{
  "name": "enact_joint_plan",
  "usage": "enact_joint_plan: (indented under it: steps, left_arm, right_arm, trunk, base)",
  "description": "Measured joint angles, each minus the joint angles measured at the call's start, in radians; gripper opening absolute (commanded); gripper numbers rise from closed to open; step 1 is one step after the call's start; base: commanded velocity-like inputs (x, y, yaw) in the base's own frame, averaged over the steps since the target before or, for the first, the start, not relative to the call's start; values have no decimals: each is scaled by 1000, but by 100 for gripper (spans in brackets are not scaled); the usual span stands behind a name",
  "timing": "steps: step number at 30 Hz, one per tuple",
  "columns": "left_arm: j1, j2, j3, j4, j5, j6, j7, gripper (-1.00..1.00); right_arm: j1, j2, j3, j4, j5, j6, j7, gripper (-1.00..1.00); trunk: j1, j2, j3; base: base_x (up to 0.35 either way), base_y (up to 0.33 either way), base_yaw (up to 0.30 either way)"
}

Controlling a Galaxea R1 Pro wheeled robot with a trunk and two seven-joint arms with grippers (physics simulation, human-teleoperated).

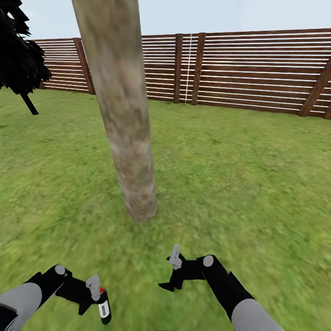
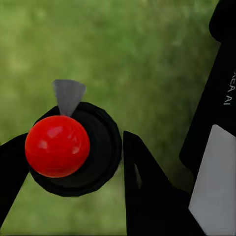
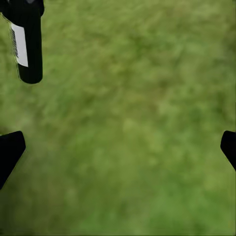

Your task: In the garden, pick up the pesticide atomizer on the floor and spray pesticide onto both trees until each tree trunk is fully covered.

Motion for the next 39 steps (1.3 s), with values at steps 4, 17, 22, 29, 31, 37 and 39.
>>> enact_joint_plan:
  steps: [4, 17, 22, 29, 31, 37, 39]
  left_arm:
    - [-4, -8, 8, 0, 4, 1, 5, -100]
    - [8, -58, -27, -115, -15, -13, -4, -100]
    - [7, -119, -59, -117, -49, -11, -3, -100]
    - [6, -198, -60, -119, -51, -9, 0, -100]
    - [6, -215, -58, -145, -52, -3, 5, -100]
    - [6, -235, -57, -173, -49, 2, 9, -100]
    - [6, -243, -56, -174, -48, 2, 9, -100]
  right_arm:
    - [0, 8, 17, 0, 0, 11, 2, 100]
    - [0, 24, 138, -3, 1, 11, 3, -100]
    - [0, 29, 137, -13, 1, 11, 4, -100]
    - [0, 31, 137, -17, 0, 10, 3, -100]
    - [0, 31, 137, -17, 0, 10, 3, -100]
    - [0, 31, 137, -17, 0, 10, 3, -100]
    - [0, 31, 137, -17, 0, 10, 3, -100]
  trunk:
    - [0, 0, 0]
    - [0, 0, 0]
    - [0, 0, 0]
    - [0, 0, 0]
    - [0, 0, 0]
    - [0, 0, 0]
    - [0, 0, 0]
  base:
    - [0, 0, 0]
    - [0, 0, 0]
    - [0, 0, 0]
    - [0, 0, 0]
    - [0, 0, 0]
    - [0, 0, 0]
    - [0, 0, 0]
